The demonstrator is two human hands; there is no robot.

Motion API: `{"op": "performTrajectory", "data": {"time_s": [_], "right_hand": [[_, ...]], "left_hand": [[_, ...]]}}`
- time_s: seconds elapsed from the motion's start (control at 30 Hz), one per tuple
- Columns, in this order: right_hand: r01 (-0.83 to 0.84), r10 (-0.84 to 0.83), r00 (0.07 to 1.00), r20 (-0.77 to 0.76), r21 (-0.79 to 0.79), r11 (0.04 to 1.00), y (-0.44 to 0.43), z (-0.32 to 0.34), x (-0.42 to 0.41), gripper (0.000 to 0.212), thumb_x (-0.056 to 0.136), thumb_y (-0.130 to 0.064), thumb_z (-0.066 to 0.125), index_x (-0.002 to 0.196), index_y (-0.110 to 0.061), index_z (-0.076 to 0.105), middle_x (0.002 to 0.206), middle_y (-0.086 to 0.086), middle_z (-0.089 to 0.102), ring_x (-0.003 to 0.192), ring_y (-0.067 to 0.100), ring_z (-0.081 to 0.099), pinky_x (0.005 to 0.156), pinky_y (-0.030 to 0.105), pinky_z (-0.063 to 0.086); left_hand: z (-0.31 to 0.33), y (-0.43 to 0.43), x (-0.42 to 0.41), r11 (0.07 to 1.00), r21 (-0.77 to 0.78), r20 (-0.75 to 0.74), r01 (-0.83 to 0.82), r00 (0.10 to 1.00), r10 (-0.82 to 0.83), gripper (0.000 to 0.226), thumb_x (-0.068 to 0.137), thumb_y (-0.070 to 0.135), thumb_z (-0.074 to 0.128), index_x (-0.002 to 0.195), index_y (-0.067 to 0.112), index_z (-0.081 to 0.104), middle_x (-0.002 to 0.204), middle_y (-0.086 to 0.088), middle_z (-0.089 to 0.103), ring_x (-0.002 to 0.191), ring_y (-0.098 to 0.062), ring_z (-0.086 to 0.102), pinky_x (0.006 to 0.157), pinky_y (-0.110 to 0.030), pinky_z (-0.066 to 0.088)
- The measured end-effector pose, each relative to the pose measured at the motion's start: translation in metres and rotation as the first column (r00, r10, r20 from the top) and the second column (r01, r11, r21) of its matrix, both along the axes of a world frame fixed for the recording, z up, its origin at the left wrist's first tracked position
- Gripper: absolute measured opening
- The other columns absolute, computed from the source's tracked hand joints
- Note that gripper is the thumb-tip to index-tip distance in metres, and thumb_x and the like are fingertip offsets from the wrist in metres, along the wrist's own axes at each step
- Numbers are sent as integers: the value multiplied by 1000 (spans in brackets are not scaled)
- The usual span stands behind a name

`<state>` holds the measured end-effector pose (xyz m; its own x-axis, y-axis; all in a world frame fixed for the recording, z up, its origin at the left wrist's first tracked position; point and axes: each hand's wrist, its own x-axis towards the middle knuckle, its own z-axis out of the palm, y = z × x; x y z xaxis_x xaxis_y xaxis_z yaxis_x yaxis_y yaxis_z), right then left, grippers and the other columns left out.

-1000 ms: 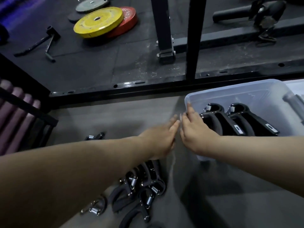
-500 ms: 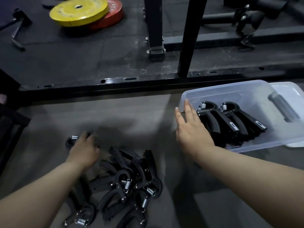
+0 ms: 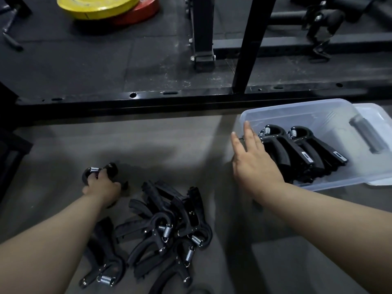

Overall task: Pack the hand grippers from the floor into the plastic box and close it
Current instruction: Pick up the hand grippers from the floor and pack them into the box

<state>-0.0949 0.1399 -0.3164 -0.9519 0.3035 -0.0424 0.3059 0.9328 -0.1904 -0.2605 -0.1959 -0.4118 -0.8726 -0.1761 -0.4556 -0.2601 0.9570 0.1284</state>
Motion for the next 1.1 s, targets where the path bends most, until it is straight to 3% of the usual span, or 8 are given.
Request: {"op": "performTrajectory", "data": {"time_s": [0.2,0.37,0.57,0.7,0.83,0.93,1.03,1.1], "right_hand": [[-5,5,1000,23,20,1000,-1,4,1,62,99,-22,34,156,-14,11,160,18,-17,150,30,-3,120,34,6],[18,-18,1000,20,-15,1000,-1,2,1,63,99,-21,36,157,-17,12,161,13,-17,150,29,-1,119,35,12],[23,-23,999,24,-26,999,-1,2,1,63,99,-20,36,157,-17,12,161,12,-18,150,29,0,119,35,11],[9,-9,1000,29,-26,1000,-1,4,1,63,99,-20,36,157,-16,11,161,14,-17,150,31,0,119,35,10],[13,-12,1000,28,-34,999,0,4,2,64,98,-20,36,157,-15,10,161,15,-18,150,30,0,119,34,11],[0,1,999,34,-35,999,1,5,2,66,98,-20,36,157,-14,9,160,16,-19,150,30,-2,119,34,9],[-8,10,999,30,-42,999,1,4,2,66,97,-20,37,157,-14,8,160,16,-21,150,30,-2,120,33,8],[-1,2,1000,21,-56,998,2,3,2,67,97,-19,37,157,-14,9,160,15,-21,150,30,-2,119,33,9]], "left_hand": [[-1,1,-4,998,-38,-25,-57,998,56,59,85,39,60,134,11,45,138,-21,48,126,-46,42,103,-44,37],[0,18,9,979,-141,-76,150,984,-162,62,85,55,62,134,20,47,129,-15,59,124,-38,49,99,-41,39],[8,28,21,974,-192,3,121,992,-123,53,80,54,61,128,35,48,131,-10,54,125,-35,43,100,-42,32],[9,28,20,996,-85,4,-27,1000,28,45,77,43,66,121,42,56,128,-12,54,124,-37,41,101,-43,31],[6,29,29,996,-47,28,-82,996,83,49,76,47,71,121,40,54,132,-20,37,123,-40,33,108,-44,30],[6,30,30,991,-38,-52,-131,990,129,44,73,51,74,109,31,58,131,-17,27,122,-37,28,110,-48,27],[10,27,28,981,-192,-140,40,988,-68,40,80,50,69,110,25,59,141,-15,37,132,-32,30,112,-48,20],[12,24,29,943,-252,-196,216,943,-269,33,88,43,62,107,17,56,124,-13,56,125,-30,48,116,-49,14]]}}
